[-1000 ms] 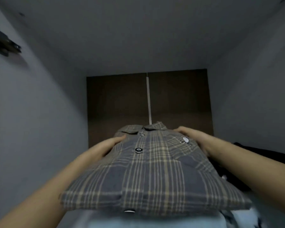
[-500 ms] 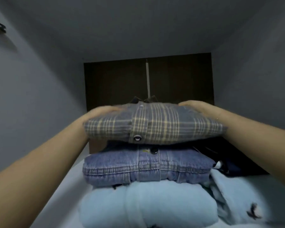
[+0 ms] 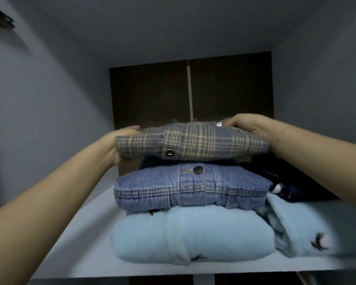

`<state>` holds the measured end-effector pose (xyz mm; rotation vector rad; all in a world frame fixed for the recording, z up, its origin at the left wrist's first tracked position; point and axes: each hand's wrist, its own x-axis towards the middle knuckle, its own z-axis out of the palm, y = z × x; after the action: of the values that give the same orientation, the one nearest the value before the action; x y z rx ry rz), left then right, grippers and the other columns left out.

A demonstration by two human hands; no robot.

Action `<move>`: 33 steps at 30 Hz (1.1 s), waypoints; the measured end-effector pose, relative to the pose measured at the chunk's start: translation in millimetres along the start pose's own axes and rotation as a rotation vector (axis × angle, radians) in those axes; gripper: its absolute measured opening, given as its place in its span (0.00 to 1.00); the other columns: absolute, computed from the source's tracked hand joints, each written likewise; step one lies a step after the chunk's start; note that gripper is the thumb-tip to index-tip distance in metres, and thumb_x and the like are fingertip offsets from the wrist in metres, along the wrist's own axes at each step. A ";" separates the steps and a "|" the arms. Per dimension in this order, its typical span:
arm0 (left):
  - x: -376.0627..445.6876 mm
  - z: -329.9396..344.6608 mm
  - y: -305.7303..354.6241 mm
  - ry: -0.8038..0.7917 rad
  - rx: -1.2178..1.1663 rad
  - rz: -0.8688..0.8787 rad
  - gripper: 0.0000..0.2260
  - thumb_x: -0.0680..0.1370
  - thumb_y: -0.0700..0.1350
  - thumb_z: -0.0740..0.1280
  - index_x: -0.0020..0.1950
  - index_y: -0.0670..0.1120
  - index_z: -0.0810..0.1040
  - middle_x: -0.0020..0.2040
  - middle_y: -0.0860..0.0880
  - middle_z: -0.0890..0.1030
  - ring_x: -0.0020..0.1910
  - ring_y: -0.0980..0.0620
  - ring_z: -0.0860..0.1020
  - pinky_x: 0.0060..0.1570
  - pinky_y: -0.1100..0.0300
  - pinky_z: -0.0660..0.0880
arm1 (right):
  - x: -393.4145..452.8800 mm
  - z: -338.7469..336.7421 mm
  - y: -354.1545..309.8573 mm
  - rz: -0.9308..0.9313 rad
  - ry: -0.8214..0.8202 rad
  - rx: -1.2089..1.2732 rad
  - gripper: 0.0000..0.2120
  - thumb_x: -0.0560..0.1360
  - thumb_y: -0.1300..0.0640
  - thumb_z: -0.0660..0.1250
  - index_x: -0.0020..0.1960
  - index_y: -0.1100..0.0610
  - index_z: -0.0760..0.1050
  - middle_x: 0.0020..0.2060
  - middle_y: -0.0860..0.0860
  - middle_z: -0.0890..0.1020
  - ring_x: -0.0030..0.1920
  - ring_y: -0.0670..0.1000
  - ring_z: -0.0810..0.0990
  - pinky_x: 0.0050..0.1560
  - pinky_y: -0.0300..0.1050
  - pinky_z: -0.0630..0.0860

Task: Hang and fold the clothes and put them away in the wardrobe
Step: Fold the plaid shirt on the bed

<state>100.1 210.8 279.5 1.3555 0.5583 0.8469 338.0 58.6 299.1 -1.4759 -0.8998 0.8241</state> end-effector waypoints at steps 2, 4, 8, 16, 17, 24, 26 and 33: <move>-14.3 -2.2 -7.7 -0.070 0.041 -0.060 0.04 0.79 0.33 0.61 0.48 0.37 0.74 0.36 0.42 0.81 0.28 0.51 0.81 0.24 0.62 0.78 | 3.7 4.1 9.4 0.042 0.006 -0.126 0.09 0.79 0.64 0.60 0.41 0.60 0.73 0.33 0.52 0.75 0.28 0.48 0.76 0.28 0.38 0.76; -27.2 -12.3 -20.3 -0.157 0.028 -0.161 0.06 0.74 0.36 0.63 0.39 0.36 0.78 0.30 0.42 0.80 0.24 0.49 0.80 0.23 0.62 0.78 | -1.6 5.1 25.5 0.063 -0.045 -0.135 0.08 0.79 0.61 0.60 0.43 0.60 0.74 0.34 0.51 0.75 0.31 0.48 0.76 0.33 0.40 0.76; -46.5 -35.1 -23.6 -0.273 -0.095 -0.135 0.12 0.69 0.44 0.68 0.47 0.38 0.83 0.37 0.41 0.80 0.28 0.50 0.80 0.28 0.64 0.79 | -29.7 -5.6 44.0 -0.008 -0.171 0.236 0.10 0.70 0.56 0.68 0.51 0.56 0.78 0.40 0.52 0.81 0.36 0.50 0.81 0.37 0.41 0.82; -67.3 -31.7 -30.3 -0.171 -0.067 0.138 0.06 0.65 0.42 0.70 0.37 0.44 0.87 0.33 0.47 0.80 0.26 0.57 0.77 0.28 0.70 0.75 | -68.3 2.4 48.1 -0.180 -0.057 0.181 0.17 0.74 0.69 0.60 0.62 0.63 0.75 0.45 0.56 0.82 0.40 0.49 0.82 0.39 0.37 0.81; -69.8 -31.3 -32.4 -0.152 -0.052 0.180 0.06 0.64 0.41 0.70 0.35 0.44 0.86 0.31 0.48 0.80 0.26 0.58 0.77 0.27 0.71 0.74 | -70.8 2.3 45.9 -0.197 -0.055 0.183 0.17 0.75 0.71 0.57 0.61 0.64 0.75 0.43 0.55 0.83 0.38 0.48 0.82 0.38 0.37 0.81; -80.7 -57.4 -39.6 -0.018 -0.047 0.287 0.11 0.76 0.32 0.65 0.34 0.41 0.75 0.33 0.49 0.82 0.27 0.61 0.76 0.31 0.75 0.74 | -83.5 3.1 60.0 -0.147 0.013 0.078 0.17 0.77 0.70 0.56 0.62 0.66 0.75 0.52 0.58 0.83 0.47 0.49 0.83 0.47 0.36 0.81; -85.2 -57.5 -42.6 0.000 0.081 0.430 0.13 0.75 0.33 0.67 0.34 0.45 0.70 0.38 0.49 0.83 0.32 0.59 0.79 0.39 0.68 0.78 | -89.6 5.9 62.7 -0.176 0.056 0.081 0.16 0.78 0.67 0.56 0.63 0.66 0.74 0.57 0.59 0.80 0.54 0.51 0.80 0.49 0.38 0.81; -115.7 -25.2 -71.8 0.343 0.937 1.128 0.22 0.77 0.46 0.66 0.70 0.47 0.68 0.67 0.51 0.70 0.67 0.53 0.66 0.64 0.66 0.62 | -143.5 13.2 96.2 -0.451 0.506 -0.642 0.22 0.78 0.47 0.64 0.71 0.43 0.68 0.66 0.42 0.72 0.65 0.43 0.71 0.63 0.40 0.67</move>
<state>25.8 134.4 191.1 2.4773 0.4264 1.8905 268.3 -67.0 202.3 -1.8060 -1.0901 -0.2027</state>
